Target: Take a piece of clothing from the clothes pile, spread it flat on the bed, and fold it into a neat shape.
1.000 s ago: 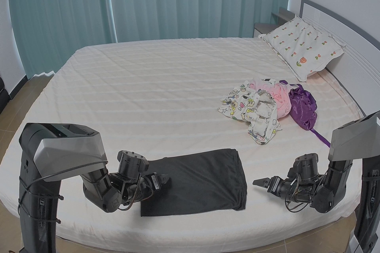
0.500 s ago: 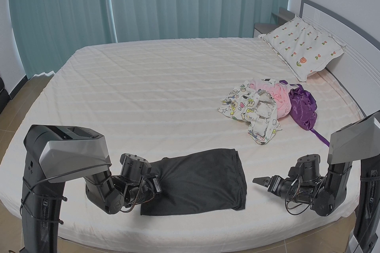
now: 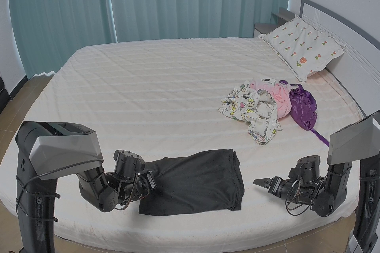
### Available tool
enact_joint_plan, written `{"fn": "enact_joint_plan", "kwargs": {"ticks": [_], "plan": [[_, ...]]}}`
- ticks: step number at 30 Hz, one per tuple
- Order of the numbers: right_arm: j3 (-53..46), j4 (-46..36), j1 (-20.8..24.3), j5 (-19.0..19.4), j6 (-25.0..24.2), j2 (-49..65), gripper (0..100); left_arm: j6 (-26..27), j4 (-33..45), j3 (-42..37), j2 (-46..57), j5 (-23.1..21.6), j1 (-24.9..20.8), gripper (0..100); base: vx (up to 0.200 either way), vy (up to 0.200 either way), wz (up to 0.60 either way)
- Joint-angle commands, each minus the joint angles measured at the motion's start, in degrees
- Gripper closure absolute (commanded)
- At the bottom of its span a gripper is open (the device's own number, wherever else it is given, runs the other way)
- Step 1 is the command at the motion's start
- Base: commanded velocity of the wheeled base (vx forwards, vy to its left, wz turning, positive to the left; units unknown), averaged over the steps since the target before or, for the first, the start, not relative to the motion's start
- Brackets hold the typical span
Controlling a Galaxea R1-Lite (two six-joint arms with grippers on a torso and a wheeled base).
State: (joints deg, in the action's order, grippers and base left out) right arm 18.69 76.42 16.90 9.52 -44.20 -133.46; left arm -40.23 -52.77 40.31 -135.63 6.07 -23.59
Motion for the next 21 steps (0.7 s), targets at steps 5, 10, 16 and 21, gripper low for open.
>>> {"fn": "enact_joint_plan", "kwargs": {"ticks": [5, 10, 16, 21], "plan": [[-0.06, 0.04, 0.07, 0.15, -0.01, -0.13, 0, -0.02, -0.14, -1.64, 1.86, -0.01, 1.97, 100, 0.000, 0.200, 0.00], [-0.06, 0.13, -0.02, 0.06, -0.01, -0.13, 0, -0.02, -0.14, -1.82, 2.65, -0.01, 2.93, 100, 0.000, 0.200, 0.00], [-0.06, 0.13, 0.07, 0.06, -0.53, -0.04, 0, -0.02, -0.14, -2.35, 2.74, -0.01, 3.46, 100, 0.000, 0.200, 0.00], [0.03, 0.04, 0.07, 0.06, -0.88, -0.04, 0, 0.06, -0.14, -2.61, 2.92, -0.01, 4.25, 100, 0.000, 0.200, 0.00]]}}
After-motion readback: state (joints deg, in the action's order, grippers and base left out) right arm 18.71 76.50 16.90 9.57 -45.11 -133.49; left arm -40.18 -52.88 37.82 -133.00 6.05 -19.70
